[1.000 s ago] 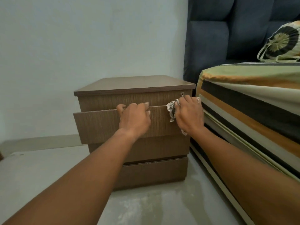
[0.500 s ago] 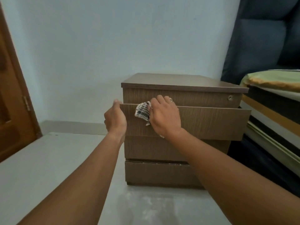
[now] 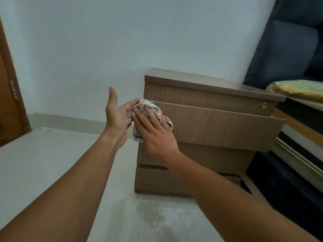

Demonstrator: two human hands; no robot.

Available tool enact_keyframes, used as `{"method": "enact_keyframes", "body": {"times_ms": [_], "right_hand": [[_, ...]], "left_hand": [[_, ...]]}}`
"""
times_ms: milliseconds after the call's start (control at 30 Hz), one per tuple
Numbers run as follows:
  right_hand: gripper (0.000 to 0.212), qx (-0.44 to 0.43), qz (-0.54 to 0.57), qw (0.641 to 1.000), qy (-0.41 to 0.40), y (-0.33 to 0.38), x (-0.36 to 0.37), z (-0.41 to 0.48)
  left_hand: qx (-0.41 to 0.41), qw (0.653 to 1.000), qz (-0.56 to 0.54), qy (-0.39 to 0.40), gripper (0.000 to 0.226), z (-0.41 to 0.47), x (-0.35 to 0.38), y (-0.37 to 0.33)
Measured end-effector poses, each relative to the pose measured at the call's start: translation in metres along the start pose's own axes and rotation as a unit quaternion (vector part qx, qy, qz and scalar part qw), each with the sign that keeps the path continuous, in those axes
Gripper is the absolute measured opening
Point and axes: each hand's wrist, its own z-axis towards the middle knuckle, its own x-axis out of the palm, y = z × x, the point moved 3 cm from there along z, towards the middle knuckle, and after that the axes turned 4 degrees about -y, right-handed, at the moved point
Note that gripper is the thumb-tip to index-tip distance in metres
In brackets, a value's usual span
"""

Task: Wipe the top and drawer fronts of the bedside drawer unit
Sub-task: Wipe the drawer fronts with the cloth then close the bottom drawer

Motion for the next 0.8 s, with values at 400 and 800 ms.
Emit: {"method": "enact_keyframes", "body": {"times_ms": [400, 800], "right_hand": [[0.087, 0.063, -0.021, 0.996, 0.057, -0.106, -0.015, -0.132], [0.068, 0.192, 0.04, 0.979, -0.046, -0.143, -0.046, -0.085]], "left_hand": [[0.2, 0.809, 0.534, -0.145, 0.029, -0.022, 0.05, 0.0], [0.354, 0.62, 0.698, -0.059, 0.031, -0.039, 0.153, 0.021]]}}
